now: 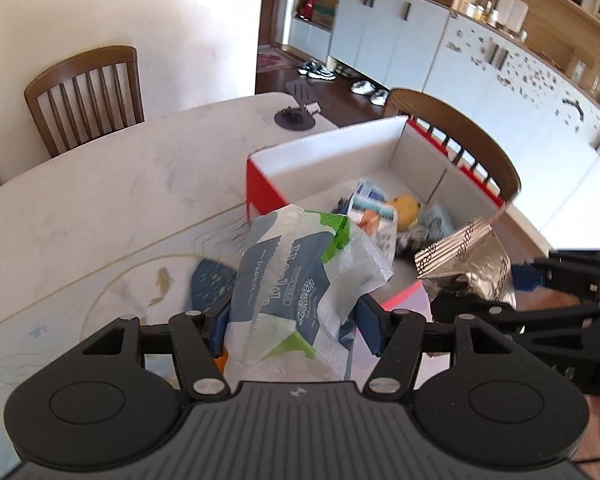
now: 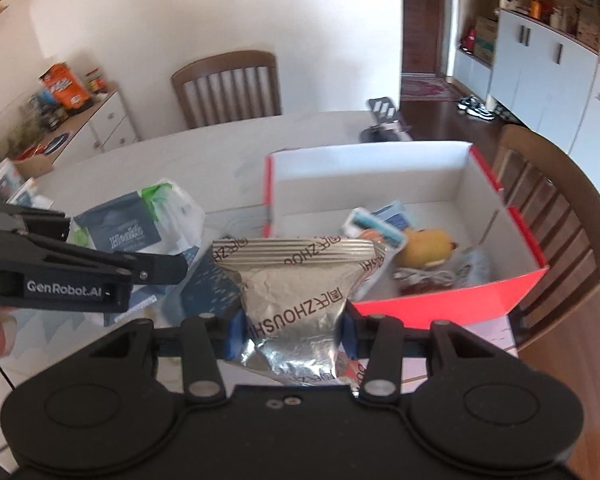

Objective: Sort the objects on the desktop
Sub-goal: 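Lift and carry the foil bag and wipes bag over the red shoebox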

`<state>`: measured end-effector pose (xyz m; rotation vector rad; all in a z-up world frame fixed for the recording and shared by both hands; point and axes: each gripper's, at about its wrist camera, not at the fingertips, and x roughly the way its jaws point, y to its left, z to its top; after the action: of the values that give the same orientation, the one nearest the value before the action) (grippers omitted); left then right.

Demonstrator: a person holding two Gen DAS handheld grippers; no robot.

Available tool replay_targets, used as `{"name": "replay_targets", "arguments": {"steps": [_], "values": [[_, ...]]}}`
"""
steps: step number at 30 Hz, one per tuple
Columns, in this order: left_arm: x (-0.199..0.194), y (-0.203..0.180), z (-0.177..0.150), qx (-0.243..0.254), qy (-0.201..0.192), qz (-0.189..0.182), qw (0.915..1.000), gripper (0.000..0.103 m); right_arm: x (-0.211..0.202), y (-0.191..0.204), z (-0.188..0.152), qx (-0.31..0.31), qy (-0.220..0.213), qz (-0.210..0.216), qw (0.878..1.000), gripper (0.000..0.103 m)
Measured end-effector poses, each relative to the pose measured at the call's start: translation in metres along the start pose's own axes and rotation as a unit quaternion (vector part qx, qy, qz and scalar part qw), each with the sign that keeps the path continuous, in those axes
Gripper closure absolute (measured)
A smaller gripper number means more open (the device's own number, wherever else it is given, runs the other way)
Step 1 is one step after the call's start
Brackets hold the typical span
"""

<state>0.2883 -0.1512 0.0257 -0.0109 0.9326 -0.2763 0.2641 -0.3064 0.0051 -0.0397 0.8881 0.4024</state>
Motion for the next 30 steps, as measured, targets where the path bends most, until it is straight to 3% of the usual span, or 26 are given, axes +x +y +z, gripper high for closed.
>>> {"name": "replay_targets", "arguments": {"steps": [15, 26, 30], "values": [[0.064, -0.05, 0.072, -0.049, 0.012, -0.004, 0.9987, 0.042, 0.031, -0.09, 0.034, 0.039, -0.002, -0.064, 0.997, 0.058], [0.121, -0.055, 0.115, -0.051, 0.04, 0.022, 0.9976, 0.042, 0.061, -0.108, 0.057, -0.008, 0.008, -0.067, 0.998, 0.058], [0.149, -0.054, 0.117, -0.051, 0.071, 0.037, 0.9955, 0.042, 0.081, -0.106, 0.058, -0.035, 0.03, -0.068, 0.997, 0.058]]}}
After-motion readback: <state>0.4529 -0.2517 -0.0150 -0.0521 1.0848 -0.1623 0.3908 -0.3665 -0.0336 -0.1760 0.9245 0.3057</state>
